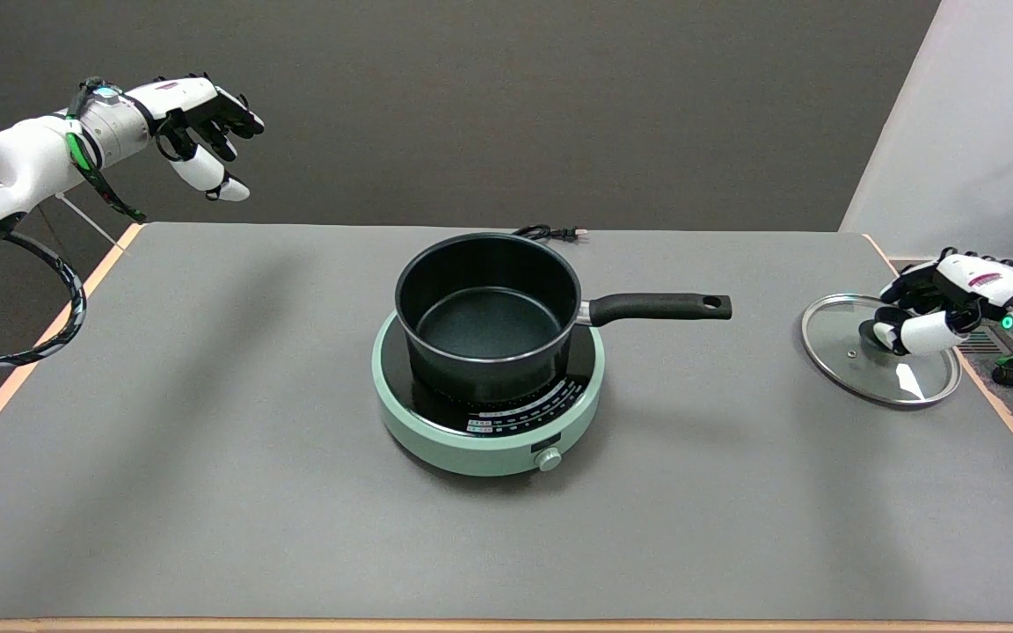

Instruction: Pick up the pot lid.

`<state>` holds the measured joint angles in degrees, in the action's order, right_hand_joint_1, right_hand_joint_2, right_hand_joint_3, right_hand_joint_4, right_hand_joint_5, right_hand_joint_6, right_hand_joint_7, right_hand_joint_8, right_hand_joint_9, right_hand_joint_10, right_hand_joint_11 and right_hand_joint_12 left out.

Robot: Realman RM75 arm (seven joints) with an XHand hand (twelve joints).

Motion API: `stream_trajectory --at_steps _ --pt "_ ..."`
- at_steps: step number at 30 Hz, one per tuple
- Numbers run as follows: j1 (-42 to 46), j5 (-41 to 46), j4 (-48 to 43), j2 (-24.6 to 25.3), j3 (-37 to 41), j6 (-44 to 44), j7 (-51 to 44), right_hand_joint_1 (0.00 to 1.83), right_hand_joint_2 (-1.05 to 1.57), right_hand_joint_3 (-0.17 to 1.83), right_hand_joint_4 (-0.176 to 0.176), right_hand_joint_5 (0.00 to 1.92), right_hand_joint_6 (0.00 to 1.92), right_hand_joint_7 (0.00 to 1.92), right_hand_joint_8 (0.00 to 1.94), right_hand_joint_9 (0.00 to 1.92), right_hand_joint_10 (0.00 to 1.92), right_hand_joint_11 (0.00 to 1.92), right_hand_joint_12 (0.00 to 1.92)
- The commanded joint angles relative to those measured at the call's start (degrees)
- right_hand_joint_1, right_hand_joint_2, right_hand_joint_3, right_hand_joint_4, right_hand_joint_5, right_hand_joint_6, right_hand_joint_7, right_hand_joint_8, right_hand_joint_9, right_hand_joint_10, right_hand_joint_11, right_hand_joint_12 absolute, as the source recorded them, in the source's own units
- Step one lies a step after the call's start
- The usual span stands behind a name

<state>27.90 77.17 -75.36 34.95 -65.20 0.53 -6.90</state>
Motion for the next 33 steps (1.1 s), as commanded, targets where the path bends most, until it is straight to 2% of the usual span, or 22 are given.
stream_trajectory --at_steps 1,10,33 --pt "-4.00 -0.60 2.84 -1.66 -3.92 -2.15 0.00 0.83 0.61 0.87 -0.002 0.65 0.35 0.72 0.26 0.66 0.49 0.48 1.30" --pt "-7.37 -0.60 5.01 -2.71 -7.38 -2.15 0.00 0.83 0.61 0.87 -0.001 0.65 0.35 0.72 0.26 0.66 0.49 0.48 1.30" --pt "-8.10 -0.60 7.90 -2.96 -7.72 -2.15 0.00 0.92 0.59 0.92 -0.001 0.66 0.40 0.73 0.25 0.66 0.51 0.48 1.32"
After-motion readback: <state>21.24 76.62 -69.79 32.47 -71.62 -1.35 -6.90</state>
